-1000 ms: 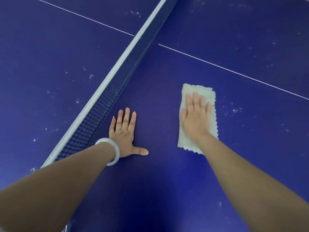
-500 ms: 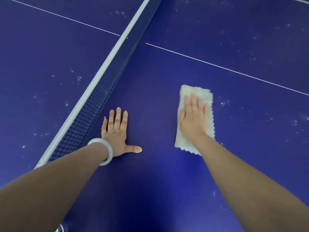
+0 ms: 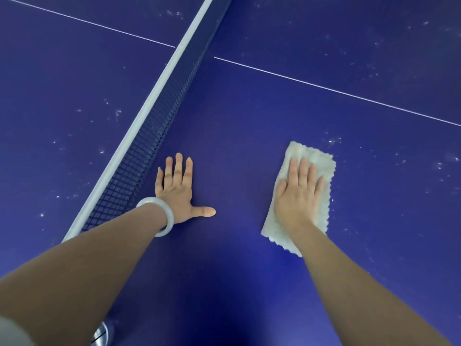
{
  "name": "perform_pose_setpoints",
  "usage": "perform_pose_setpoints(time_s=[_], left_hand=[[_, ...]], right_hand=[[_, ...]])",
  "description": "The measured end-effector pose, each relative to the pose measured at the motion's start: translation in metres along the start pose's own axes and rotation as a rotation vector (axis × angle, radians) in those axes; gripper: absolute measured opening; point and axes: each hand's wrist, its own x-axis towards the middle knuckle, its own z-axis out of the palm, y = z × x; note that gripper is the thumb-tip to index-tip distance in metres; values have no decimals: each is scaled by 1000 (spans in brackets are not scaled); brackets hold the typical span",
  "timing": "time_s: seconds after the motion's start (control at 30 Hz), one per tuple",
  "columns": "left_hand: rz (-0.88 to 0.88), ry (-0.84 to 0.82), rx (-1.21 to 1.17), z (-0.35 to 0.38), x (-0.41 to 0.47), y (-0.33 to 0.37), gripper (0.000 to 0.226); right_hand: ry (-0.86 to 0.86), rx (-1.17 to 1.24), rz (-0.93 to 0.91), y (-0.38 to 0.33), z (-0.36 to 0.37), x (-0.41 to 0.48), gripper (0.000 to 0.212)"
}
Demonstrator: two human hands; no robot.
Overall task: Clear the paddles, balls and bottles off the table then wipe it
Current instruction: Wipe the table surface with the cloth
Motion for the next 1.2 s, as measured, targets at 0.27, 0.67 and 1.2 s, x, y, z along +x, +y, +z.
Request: perform_pose_setpoints(time_s=[0.27, 0.67, 1.2], left_hand=[[5, 40, -8, 4, 1, -2, 140], [132, 259, 37, 31, -74, 55, 109], [20, -14, -17, 76, -112, 100, 144]], right_hand=[[17, -52, -337, 5, 20, -124, 60], [18, -87, -223, 12, 18, -126, 61], [-33, -32, -308, 129, 12, -200, 61]])
